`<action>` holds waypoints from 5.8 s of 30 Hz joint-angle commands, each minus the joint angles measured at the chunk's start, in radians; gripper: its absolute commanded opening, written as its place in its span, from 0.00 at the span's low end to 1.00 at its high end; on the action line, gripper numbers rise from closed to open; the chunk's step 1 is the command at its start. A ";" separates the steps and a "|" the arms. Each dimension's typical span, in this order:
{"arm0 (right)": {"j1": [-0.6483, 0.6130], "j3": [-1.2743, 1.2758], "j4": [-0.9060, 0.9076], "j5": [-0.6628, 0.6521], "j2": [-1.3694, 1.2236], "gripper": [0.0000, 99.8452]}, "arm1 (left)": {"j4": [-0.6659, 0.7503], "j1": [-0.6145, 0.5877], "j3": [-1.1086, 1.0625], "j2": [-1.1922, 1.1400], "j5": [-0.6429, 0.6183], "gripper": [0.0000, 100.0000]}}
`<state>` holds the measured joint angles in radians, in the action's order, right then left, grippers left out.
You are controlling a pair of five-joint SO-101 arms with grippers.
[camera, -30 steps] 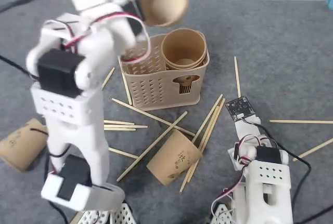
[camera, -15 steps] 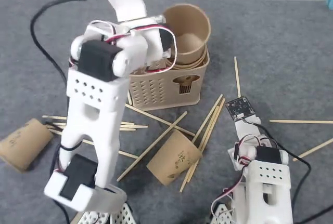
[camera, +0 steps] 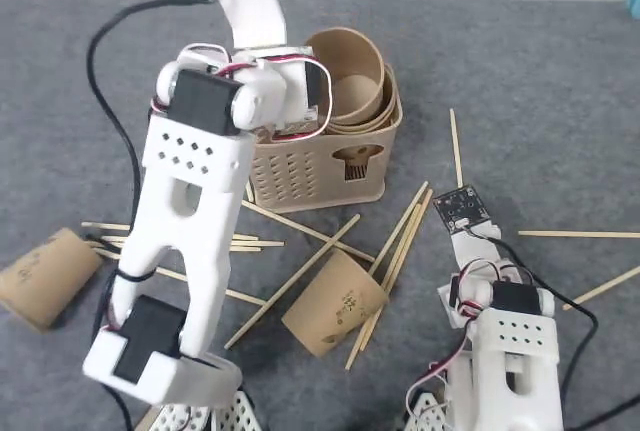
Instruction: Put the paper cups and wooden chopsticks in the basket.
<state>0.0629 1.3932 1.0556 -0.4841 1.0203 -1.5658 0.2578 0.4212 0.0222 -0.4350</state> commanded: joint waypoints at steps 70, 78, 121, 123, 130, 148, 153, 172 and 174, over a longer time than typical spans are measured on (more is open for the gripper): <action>0.008 -0.009 0.004 -0.069 0.021 0.01 | 1.370 0.044 -1.285 0.669 0.141 0.02; 0.010 -0.009 0.004 -0.069 0.021 0.01 | 0.982 -0.080 -0.931 0.701 0.141 0.02; 0.004 -0.009 0.012 -0.126 0.021 0.01 | 0.348 -1.283 -1.213 0.724 0.044 0.22; 0.004 -0.009 0.012 -0.126 0.021 0.01 | 0.302 -1.344 -1.090 0.605 0.048 0.22; 0.004 -0.009 0.010 -0.126 0.021 0.01 | 0.138 -1.487 -0.808 0.267 0.203 0.22; 0.004 -0.008 0.013 -0.126 0.021 0.01 | 0.624 -1.424 -0.986 0.143 0.137 0.22; 0.004 -0.008 0.025 -0.126 0.021 0.01 | 0.792 -1.346 -1.076 0.143 -0.029 0.22; 0.002 -0.008 0.021 -0.126 0.021 0.01 | 0.848 -1.186 -1.122 0.322 -0.212 0.01; 0.002 -0.008 0.021 -0.126 0.021 0.01 | 0.824 -1.171 -1.124 0.381 -0.212 0.01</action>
<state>0.0629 1.3932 1.0679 -0.5915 1.0203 -0.7311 -0.9436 -0.7188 0.2739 -0.6375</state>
